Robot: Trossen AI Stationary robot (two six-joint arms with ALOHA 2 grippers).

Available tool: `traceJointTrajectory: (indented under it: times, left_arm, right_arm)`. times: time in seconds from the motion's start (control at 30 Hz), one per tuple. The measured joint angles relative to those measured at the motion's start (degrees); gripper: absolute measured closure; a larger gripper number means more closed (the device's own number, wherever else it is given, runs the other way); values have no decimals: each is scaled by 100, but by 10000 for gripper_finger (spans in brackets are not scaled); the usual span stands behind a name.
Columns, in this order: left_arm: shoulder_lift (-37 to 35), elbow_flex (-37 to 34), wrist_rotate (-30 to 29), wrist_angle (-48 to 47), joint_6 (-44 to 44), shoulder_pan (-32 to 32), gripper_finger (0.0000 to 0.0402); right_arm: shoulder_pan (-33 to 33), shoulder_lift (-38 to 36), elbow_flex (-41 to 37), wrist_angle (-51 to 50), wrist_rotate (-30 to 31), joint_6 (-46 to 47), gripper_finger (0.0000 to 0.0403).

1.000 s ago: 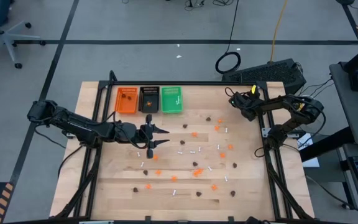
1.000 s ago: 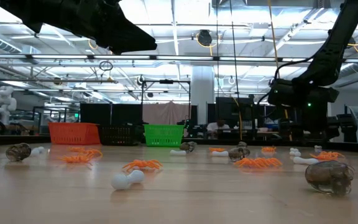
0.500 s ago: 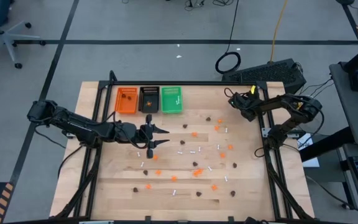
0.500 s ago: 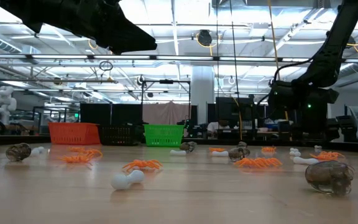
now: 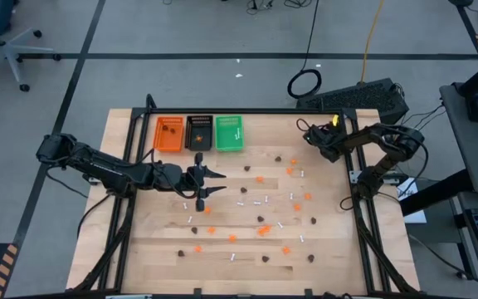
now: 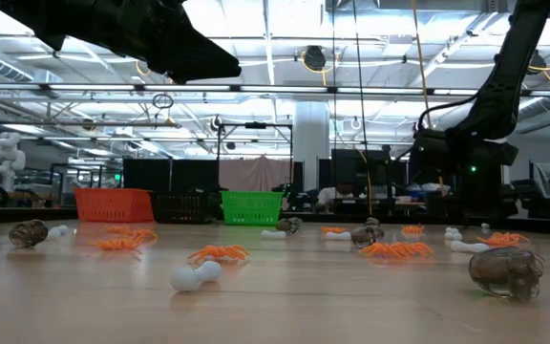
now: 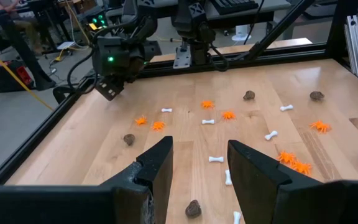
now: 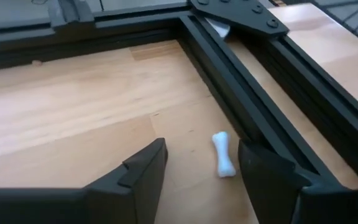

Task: Sort Halloween decoration
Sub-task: Put the white bone toy into the green bin

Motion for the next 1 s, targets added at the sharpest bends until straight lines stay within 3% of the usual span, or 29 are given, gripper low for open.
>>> traceJointTrajectory:
  times: [0.17, 0.33, 0.5, 0.8, 1.0]
  left_arm:
    - [1, 0, 0, -4, 2, 0, 249]
    - [2, 0, -2, -4, 4, 0, 249]
    - [2, 0, -7, -4, 7, -1, 249]
    - [0, 0, -37, -7, 11, 0, 249]
    - [1, 0, -37, -23, 17, 0, 249]
  right_arm:
    - [592, -65, 0, -158, -40, -219, 211]
    - [968, -170, 0, -751, 83, 915, 211]
    - [1163, -179, -10, -286, 56, 1375, 211]
    - [1802, -354, 706, -232, 283, 781, 211]
    - [1811, -363, 2089, -1875, 80, -399, 211]
